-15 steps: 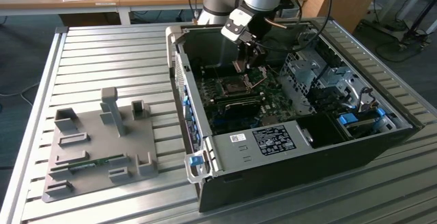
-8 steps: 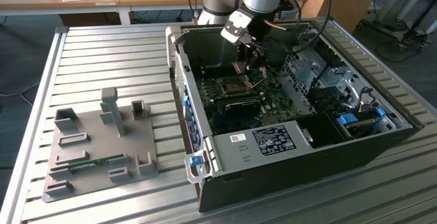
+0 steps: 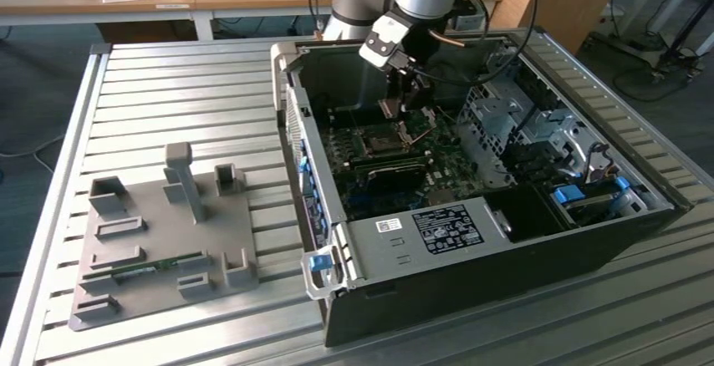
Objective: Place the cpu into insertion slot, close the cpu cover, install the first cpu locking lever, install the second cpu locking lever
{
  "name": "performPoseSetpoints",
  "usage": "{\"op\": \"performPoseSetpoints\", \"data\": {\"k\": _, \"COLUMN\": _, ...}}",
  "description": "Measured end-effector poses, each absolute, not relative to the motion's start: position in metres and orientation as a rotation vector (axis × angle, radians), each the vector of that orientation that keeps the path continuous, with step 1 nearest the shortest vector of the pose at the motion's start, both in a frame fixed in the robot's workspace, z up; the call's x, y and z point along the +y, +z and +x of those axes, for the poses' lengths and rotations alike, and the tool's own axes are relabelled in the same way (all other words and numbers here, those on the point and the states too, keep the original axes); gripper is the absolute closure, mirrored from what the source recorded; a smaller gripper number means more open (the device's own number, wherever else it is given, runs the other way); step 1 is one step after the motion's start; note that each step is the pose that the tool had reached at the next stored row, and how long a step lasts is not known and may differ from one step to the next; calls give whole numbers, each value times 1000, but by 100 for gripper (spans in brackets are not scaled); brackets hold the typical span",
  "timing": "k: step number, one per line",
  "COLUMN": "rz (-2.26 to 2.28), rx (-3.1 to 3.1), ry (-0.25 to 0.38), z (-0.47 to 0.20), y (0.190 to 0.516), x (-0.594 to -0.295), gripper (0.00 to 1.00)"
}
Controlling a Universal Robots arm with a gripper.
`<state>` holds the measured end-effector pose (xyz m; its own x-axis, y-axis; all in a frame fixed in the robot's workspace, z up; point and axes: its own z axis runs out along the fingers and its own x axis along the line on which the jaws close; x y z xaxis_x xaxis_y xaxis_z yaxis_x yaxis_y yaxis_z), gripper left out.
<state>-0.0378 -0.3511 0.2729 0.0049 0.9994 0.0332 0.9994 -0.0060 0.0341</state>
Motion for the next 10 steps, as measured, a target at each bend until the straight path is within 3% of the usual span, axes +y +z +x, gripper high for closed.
{"op": "performPoseSetpoints", "data": {"k": 10, "rz": 2226, "rx": 2214, "ry": 75, "z": -38, "y": 273, "x": -350, "gripper": 46}}
